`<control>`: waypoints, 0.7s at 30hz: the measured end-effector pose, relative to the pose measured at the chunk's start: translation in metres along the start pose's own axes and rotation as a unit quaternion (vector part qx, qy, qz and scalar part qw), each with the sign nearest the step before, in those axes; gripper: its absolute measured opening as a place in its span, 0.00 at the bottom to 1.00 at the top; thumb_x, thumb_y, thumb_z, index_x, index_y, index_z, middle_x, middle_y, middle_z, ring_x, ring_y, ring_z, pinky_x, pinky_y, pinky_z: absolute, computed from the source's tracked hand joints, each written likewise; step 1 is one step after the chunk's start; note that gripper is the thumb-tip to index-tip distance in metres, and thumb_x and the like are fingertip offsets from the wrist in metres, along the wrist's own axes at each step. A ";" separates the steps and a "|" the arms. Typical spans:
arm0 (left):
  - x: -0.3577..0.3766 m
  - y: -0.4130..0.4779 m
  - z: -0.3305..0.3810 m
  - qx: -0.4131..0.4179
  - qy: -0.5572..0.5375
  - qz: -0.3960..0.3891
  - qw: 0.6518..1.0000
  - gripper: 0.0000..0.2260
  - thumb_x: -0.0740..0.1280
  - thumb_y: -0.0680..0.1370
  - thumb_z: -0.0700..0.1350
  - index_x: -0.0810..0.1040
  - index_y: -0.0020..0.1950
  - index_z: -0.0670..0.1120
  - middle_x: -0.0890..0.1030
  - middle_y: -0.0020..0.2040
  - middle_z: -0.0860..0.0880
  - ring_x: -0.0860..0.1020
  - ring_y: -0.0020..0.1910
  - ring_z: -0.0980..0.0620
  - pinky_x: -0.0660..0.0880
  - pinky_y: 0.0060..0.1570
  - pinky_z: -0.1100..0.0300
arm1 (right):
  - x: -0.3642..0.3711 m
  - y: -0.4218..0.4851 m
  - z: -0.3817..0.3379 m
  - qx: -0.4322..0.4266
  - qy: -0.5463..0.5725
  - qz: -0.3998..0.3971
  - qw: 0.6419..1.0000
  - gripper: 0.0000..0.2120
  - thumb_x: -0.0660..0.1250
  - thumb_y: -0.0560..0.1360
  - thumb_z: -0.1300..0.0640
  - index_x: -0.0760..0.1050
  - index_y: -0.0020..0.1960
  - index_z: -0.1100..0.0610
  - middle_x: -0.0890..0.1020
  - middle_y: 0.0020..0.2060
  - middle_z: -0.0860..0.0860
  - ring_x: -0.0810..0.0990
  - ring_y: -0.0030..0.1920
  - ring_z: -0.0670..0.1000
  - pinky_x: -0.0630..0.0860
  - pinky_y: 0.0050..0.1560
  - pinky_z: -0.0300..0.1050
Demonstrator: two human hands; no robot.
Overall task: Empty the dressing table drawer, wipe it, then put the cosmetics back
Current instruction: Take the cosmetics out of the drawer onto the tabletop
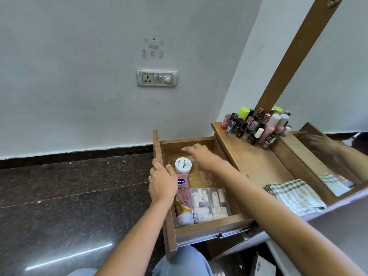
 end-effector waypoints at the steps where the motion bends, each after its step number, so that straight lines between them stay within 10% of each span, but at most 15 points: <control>1: -0.001 0.000 0.000 0.001 0.002 0.000 1.000 0.22 0.54 0.82 0.50 0.58 0.74 0.43 0.74 0.63 0.39 0.77 0.56 0.41 0.78 0.46 0.49 | 0.013 0.007 -0.003 -0.027 -0.024 -0.038 0.999 0.35 0.59 0.75 0.72 0.58 0.76 0.46 0.60 0.74 0.58 0.59 0.72 0.61 0.63 0.70 0.60; 5: -0.001 -0.002 0.001 -0.002 0.008 -0.002 1.000 0.22 0.54 0.82 0.51 0.57 0.75 0.44 0.73 0.65 0.39 0.77 0.57 0.41 0.78 0.47 0.50 | 0.042 0.027 -0.001 -0.044 -0.046 -0.098 0.993 0.31 0.60 0.79 0.66 0.58 0.75 0.41 0.53 0.77 0.53 0.51 0.75 0.63 0.56 0.71 0.66; 12: 0.002 0.001 -0.002 0.000 0.002 -0.003 1.000 0.23 0.54 0.83 0.51 0.56 0.75 0.43 0.72 0.65 0.39 0.77 0.57 0.41 0.77 0.45 0.50 | 0.038 0.030 -0.004 -0.015 -0.069 -0.038 0.997 0.29 0.67 0.75 0.62 0.62 0.73 0.49 0.70 0.66 0.58 0.69 0.66 0.60 0.71 0.63 0.55; 21: 0.000 0.000 -0.001 0.002 -0.006 -0.003 1.000 0.22 0.54 0.82 0.51 0.57 0.74 0.43 0.73 0.64 0.39 0.77 0.56 0.40 0.77 0.45 0.49 | -0.032 -0.004 0.021 0.121 0.023 0.204 0.971 0.32 0.68 0.71 0.44 0.66 0.71 0.55 0.74 0.60 0.59 0.74 0.60 0.60 0.74 0.56 0.50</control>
Point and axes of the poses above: each hand's wrist, its own y-axis towards the middle knuckle, its own x-axis out of the palm, z = x × y, the point moved 1 cm from there along y, towards the middle knuckle
